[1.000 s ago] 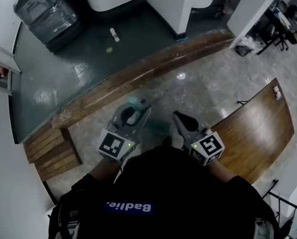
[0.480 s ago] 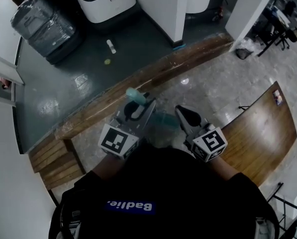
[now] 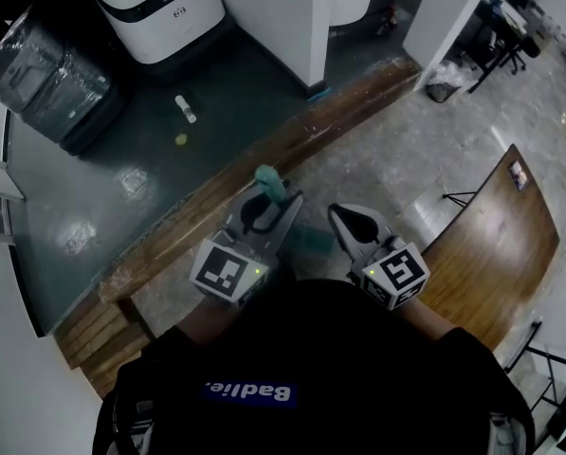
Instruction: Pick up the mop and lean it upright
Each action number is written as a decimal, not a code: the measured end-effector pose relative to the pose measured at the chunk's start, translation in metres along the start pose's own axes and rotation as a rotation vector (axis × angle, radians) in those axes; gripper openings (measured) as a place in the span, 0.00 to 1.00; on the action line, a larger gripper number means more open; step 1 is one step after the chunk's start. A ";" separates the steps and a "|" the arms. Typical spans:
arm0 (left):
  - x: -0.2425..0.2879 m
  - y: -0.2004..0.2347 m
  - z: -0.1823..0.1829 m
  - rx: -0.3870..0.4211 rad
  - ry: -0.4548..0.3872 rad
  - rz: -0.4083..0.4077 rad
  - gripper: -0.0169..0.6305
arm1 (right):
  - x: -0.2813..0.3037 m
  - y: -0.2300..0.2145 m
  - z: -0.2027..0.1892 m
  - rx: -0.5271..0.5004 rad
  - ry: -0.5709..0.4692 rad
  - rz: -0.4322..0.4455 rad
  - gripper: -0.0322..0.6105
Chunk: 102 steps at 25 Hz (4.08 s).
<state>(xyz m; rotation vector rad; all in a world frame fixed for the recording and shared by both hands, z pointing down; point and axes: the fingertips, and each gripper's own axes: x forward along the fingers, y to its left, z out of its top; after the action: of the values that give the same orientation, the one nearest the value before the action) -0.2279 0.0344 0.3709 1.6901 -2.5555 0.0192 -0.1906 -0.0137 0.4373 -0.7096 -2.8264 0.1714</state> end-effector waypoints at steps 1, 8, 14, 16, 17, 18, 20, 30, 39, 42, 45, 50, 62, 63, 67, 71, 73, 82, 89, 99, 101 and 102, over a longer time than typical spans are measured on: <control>0.002 0.008 0.000 -0.004 -0.001 -0.018 0.19 | 0.009 -0.002 0.003 -0.005 0.004 -0.008 0.06; 0.013 0.060 0.011 -0.042 -0.014 -0.178 0.19 | 0.084 -0.015 0.030 -0.015 0.024 -0.094 0.06; 0.025 0.102 0.016 -0.027 -0.016 -0.246 0.19 | 0.128 -0.024 0.047 -0.015 0.043 -0.176 0.06; 0.031 0.112 0.019 -0.015 -0.024 -0.254 0.19 | 0.137 -0.029 0.046 0.001 0.058 -0.189 0.06; 0.033 0.117 0.022 -0.022 -0.029 -0.257 0.19 | 0.141 -0.031 0.046 0.007 0.053 -0.190 0.06; 0.035 0.122 0.025 -0.026 -0.034 -0.257 0.19 | 0.145 -0.034 0.047 0.011 0.055 -0.196 0.06; 0.039 0.133 0.031 -0.025 -0.044 -0.252 0.19 | 0.152 -0.041 0.049 0.011 0.068 -0.215 0.06; 0.072 0.177 0.065 -0.026 -0.078 -0.198 0.19 | 0.186 -0.076 0.080 0.004 -0.034 -0.140 0.06; 0.134 0.176 0.104 -0.006 -0.051 -0.200 0.19 | 0.193 -0.148 0.106 -0.015 -0.080 -0.073 0.06; 0.157 0.175 0.117 0.017 -0.035 -0.192 0.19 | 0.195 -0.175 0.115 -0.002 -0.085 -0.056 0.06; 0.180 0.179 0.124 0.041 -0.016 -0.163 0.19 | 0.196 -0.197 0.119 0.005 -0.097 -0.027 0.06; 0.217 0.197 0.133 0.075 0.000 -0.114 0.19 | 0.194 -0.232 0.121 0.030 -0.098 0.008 0.06; 0.293 0.248 0.145 0.152 -0.007 -0.049 0.19 | 0.183 -0.293 0.126 0.058 -0.106 -0.018 0.06; 0.299 0.252 0.146 0.151 -0.009 -0.051 0.19 | 0.182 -0.298 0.127 0.057 -0.108 -0.028 0.06; 0.318 0.267 0.146 0.149 -0.008 -0.075 0.19 | 0.180 -0.312 0.130 0.058 -0.102 -0.073 0.06; 0.337 0.286 0.143 0.136 -0.005 -0.117 0.19 | 0.180 -0.329 0.128 0.052 -0.092 -0.137 0.06; 0.346 0.295 0.142 0.129 -0.002 -0.145 0.19 | 0.181 -0.339 0.129 0.057 -0.091 -0.175 0.06; 0.365 0.341 0.141 0.119 0.019 -0.258 0.19 | 0.207 -0.357 0.141 0.059 -0.082 -0.283 0.06; 0.381 0.383 0.136 0.120 0.017 -0.315 0.19 | 0.239 -0.367 0.142 0.058 -0.061 -0.326 0.06; 0.397 0.429 0.128 0.140 0.040 -0.425 0.19 | 0.273 -0.379 0.148 0.062 -0.043 -0.390 0.06; 0.402 0.439 0.123 0.141 0.047 -0.455 0.19 | 0.281 -0.382 0.148 0.065 -0.040 -0.397 0.06; 0.405 0.445 0.119 0.140 0.051 -0.469 0.19 | 0.285 -0.383 0.148 0.066 -0.038 -0.400 0.06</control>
<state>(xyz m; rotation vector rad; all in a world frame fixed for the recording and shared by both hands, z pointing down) -0.8017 -0.1691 0.2955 2.2632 -2.1040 0.2133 -0.6440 -0.2221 0.4102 -0.1197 -2.9113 0.2099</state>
